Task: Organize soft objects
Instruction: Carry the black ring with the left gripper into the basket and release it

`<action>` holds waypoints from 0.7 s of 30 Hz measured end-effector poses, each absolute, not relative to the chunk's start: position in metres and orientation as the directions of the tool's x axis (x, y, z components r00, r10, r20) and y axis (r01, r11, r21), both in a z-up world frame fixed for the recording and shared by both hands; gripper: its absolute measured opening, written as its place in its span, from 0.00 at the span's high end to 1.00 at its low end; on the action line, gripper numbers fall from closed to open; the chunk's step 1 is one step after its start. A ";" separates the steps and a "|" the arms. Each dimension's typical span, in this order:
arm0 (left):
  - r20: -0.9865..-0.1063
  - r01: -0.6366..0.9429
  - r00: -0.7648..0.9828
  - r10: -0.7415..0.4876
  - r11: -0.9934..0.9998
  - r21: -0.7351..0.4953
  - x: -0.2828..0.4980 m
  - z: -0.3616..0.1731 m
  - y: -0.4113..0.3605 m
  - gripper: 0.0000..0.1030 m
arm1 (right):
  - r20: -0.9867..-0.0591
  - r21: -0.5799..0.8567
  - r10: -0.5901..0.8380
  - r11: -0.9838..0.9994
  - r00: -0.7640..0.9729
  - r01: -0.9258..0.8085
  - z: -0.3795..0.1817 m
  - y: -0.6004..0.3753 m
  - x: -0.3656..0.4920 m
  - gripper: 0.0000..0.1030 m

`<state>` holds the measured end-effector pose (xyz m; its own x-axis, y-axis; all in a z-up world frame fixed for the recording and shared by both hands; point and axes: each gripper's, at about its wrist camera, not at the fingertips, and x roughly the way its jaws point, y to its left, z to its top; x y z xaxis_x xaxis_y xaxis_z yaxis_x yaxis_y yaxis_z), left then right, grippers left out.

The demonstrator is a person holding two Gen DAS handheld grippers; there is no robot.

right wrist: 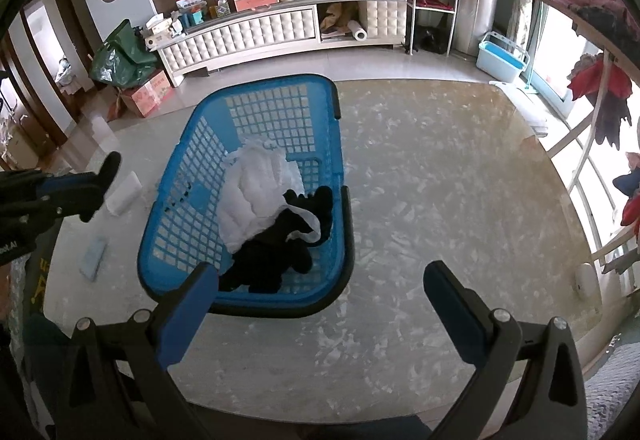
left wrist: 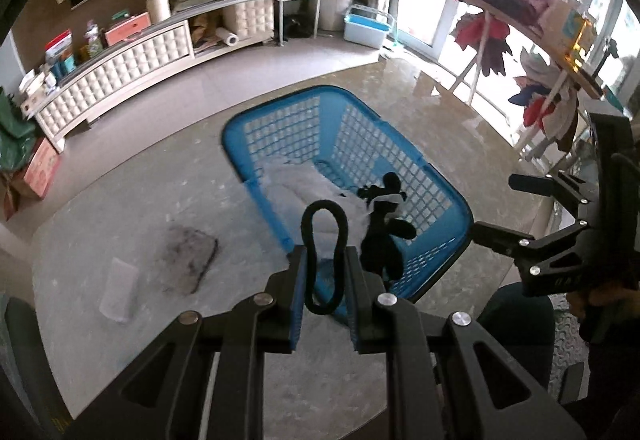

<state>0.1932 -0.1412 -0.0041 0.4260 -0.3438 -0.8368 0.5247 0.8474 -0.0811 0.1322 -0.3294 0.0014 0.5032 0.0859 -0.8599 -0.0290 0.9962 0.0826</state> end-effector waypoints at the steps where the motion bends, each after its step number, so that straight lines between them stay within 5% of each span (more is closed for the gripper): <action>1: -0.839 0.532 0.421 -0.344 0.843 -0.079 0.195 -0.006 -0.146 0.85 | -0.860 0.084 0.086 0.996 0.502 -0.027 0.000 -0.331 0.133 0.00; 21: -0.906 0.608 0.314 -0.283 0.793 -0.037 0.253 -0.076 -0.207 0.85 | -0.867 0.138 0.105 0.990 0.486 0.033 -0.029 -0.359 0.143 0.00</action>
<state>0.2531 -0.2073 -0.0759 0.3140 -0.2833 -0.9062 0.6078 0.7932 -0.0374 0.1433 -0.3594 -0.0285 0.4865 0.1048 -0.8674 0.0330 0.9899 0.1381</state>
